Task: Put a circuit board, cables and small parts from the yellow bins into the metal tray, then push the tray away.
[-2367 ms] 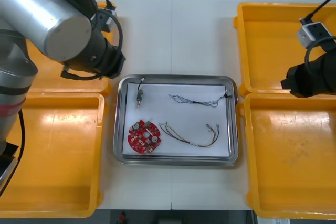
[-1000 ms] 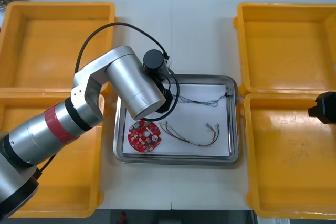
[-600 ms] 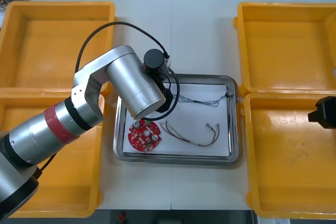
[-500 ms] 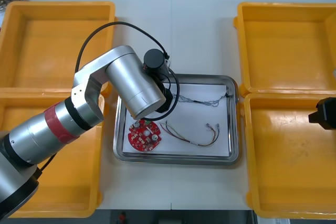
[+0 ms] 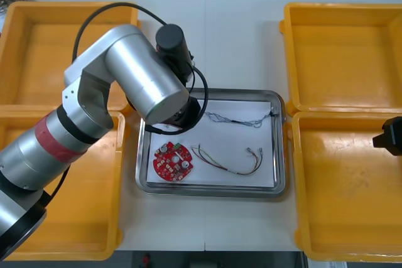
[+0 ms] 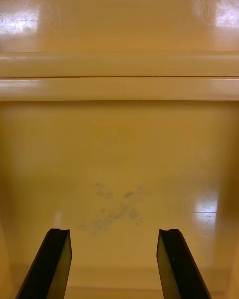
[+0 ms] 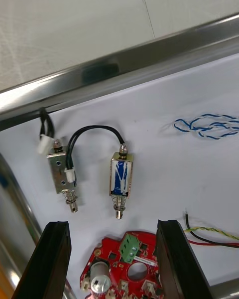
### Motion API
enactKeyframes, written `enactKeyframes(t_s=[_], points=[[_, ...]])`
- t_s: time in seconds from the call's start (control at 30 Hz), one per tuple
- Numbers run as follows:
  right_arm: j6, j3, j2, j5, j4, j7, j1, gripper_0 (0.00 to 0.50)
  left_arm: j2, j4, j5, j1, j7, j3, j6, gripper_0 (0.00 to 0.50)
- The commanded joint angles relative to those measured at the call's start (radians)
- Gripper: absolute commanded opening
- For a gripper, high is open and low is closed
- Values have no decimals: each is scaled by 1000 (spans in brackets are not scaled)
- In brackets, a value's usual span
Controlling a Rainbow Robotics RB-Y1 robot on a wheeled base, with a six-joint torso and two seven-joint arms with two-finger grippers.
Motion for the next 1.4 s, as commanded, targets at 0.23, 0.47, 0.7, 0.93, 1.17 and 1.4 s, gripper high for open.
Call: enactKeyframes(t_s=[0.23, 0.47, 0.7, 0.93, 1.17, 1.4], points=[[3, 92, -135, -57, -138, -69, 7, 500, 44, -107, 61, -40, -99, 244, 170, 500], [3, 158, -164, -198, -173, -74, -56, 500, 73, -111, 101, -38, -238, 385, 216, 500], [3, 301, -164, -286, -196, -72, -192, 500, 115, -121, 142, -27, -364, 523, 216, 500], [3, 531, -162, -287, -247, -65, -333, 500, 174, -162, 156, 49, -407, 592, 216, 500], [3, 789, -89, -188, -261, -57, -453, 500, 230, -211, 170, 134, -422, 646, 216, 500], [3, 1034, 57, -53, -206, -29, -551, 500, 277, -228, 221, 226, -427, 752, 216, 500]])
